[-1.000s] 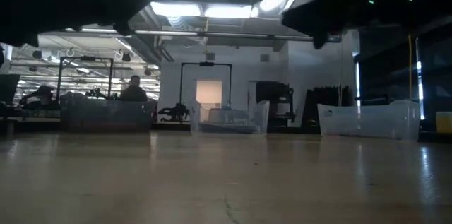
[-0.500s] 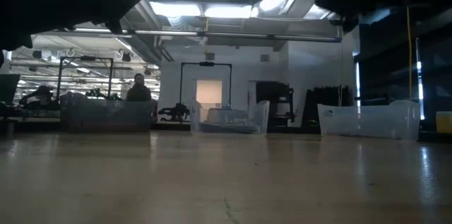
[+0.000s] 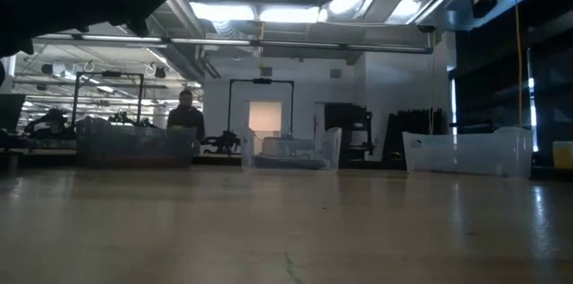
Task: Sort crayons/erasers/pens/pencils in bins
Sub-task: Return to Home Position
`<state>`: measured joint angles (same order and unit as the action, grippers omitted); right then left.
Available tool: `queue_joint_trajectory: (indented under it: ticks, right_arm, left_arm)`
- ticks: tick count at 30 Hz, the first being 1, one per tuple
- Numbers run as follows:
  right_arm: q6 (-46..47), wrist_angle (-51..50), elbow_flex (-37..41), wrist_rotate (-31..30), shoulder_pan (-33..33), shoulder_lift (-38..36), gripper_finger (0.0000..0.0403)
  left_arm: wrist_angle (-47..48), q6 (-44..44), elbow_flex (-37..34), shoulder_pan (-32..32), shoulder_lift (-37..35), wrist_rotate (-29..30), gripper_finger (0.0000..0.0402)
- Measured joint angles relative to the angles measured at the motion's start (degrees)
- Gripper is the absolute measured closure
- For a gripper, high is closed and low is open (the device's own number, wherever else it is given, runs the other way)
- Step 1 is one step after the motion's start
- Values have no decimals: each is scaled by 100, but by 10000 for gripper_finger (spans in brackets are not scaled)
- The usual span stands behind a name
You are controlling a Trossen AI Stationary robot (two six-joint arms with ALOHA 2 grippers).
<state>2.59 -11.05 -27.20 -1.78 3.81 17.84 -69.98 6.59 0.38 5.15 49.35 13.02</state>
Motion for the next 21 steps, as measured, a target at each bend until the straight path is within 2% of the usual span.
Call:
queue_joint_trajectory:
  ticks: [8,13,21]
  right_arm:
    - [31,-87,515,5,0,-635,396]
    - [36,276,946,594,-1,-813,393]
    - [-131,539,1400,730,0,-1224,392]
  left_arm:
    - [938,-18,2,0,-377,0,396]
    - [1316,-64,2,65,-373,-68,400]
    - [1404,-142,2,249,-375,-68,398]
